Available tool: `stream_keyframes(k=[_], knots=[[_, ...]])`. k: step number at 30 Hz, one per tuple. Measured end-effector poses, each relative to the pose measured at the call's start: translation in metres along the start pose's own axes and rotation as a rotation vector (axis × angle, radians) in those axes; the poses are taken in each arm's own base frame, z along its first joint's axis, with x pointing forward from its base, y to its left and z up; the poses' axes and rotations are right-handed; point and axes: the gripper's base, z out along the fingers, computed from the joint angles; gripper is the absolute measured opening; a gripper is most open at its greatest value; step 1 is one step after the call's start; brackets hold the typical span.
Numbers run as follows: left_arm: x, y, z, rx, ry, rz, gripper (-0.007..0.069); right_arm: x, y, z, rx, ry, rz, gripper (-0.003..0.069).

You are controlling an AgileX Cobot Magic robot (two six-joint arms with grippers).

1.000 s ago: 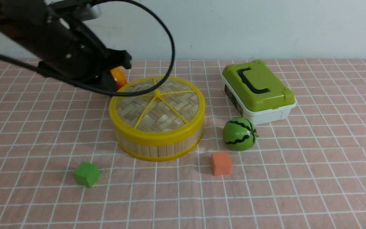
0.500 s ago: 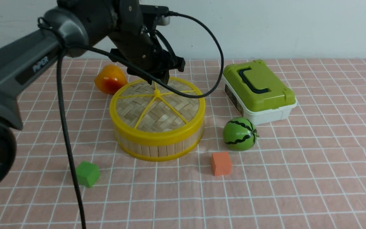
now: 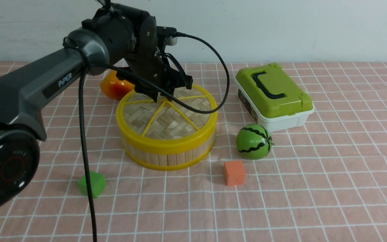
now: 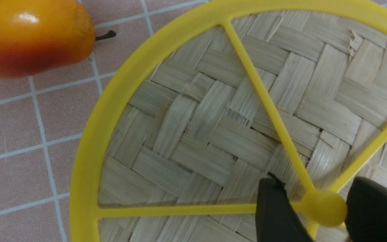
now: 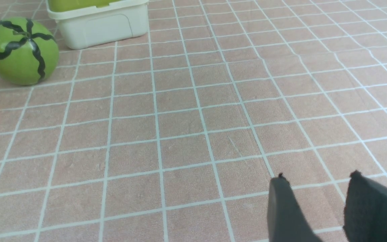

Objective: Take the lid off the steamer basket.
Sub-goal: Use the left arm to lift the lid of the steamer

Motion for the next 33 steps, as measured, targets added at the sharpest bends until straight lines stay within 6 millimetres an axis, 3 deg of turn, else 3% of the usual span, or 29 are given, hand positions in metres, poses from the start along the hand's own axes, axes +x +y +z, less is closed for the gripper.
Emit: stream_keyframes(k=[6,17,24,33], knots=[[0.0002,-0.0020,0.0003,0.022,0.001,-0.016,0.0205,0.0000,0.0000,0.0000,0.000,0.000,0.000,0.0241],[-0.0001,-0.0029,0.0067,0.029,-0.007,-0.019,0.0262,0.0000,0.0000,0.0000,0.000,0.000,0.000,0.0241],[-0.0007,-0.0033,0.0065,0.033,-0.013,-0.022,0.0112,0.0000,0.0000,0.0000,0.000,0.000,0.000,0.0241],[-0.0014,-0.0046,0.0057,0.046,-0.011,-0.032,0.0106,0.0000,0.0000,0.0000,0.000,0.000,0.000,0.0241]])
